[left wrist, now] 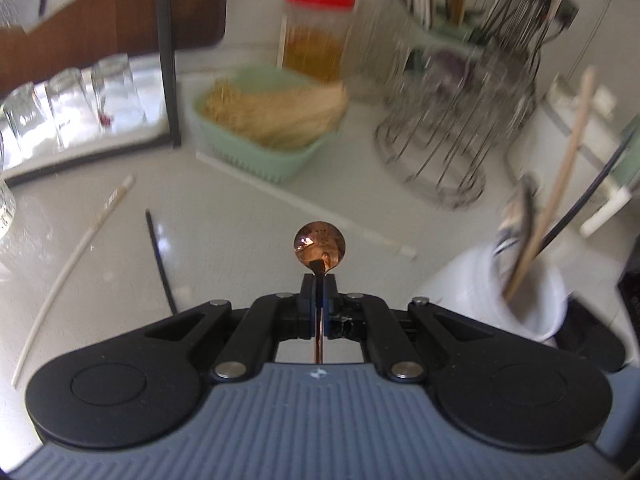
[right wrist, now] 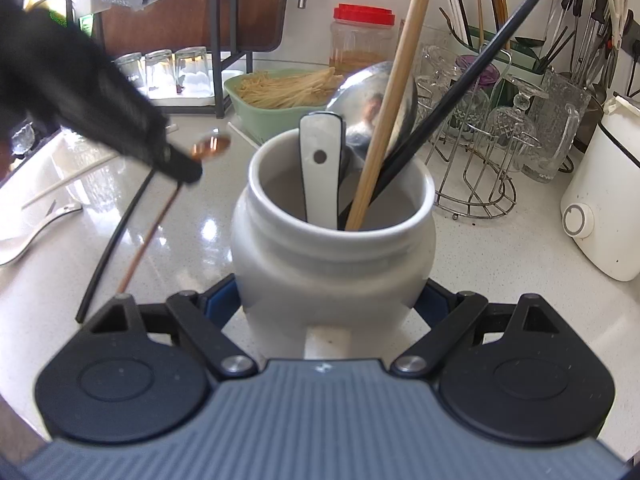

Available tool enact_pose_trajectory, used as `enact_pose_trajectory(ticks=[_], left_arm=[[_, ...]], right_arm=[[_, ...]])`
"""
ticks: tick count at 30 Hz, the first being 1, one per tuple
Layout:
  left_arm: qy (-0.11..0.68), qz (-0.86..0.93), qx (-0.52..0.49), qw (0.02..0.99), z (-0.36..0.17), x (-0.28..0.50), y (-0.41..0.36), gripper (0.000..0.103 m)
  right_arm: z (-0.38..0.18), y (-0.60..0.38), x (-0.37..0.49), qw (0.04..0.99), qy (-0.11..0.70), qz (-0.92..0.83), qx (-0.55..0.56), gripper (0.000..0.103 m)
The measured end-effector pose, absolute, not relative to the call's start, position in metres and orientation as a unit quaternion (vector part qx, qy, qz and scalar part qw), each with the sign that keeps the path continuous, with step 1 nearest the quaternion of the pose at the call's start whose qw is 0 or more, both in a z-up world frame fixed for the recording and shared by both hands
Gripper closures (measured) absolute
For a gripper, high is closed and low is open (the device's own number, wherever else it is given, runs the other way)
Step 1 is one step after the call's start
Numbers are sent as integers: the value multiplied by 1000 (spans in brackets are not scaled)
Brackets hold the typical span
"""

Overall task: Organize utensils
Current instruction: 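Lift the copper spoon with the left tool and carry it over the mug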

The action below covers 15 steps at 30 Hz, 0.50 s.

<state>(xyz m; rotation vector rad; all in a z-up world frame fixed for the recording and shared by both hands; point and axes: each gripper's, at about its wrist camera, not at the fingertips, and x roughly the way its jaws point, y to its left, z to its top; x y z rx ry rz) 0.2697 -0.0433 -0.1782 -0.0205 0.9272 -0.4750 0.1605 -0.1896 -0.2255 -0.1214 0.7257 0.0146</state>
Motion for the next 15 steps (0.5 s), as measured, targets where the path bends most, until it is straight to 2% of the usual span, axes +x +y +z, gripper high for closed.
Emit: enact_pose_trajectory(ticks=[7, 15], left_arm=[[376, -235, -39, 896, -127, 256, -42, 99], [339, -250, -39, 906, -91, 245, -50, 99]], right_arm=[[-226, -190, 159, 934, 351, 8, -60, 11], [-225, -190, 160, 934, 352, 10, -61, 11]])
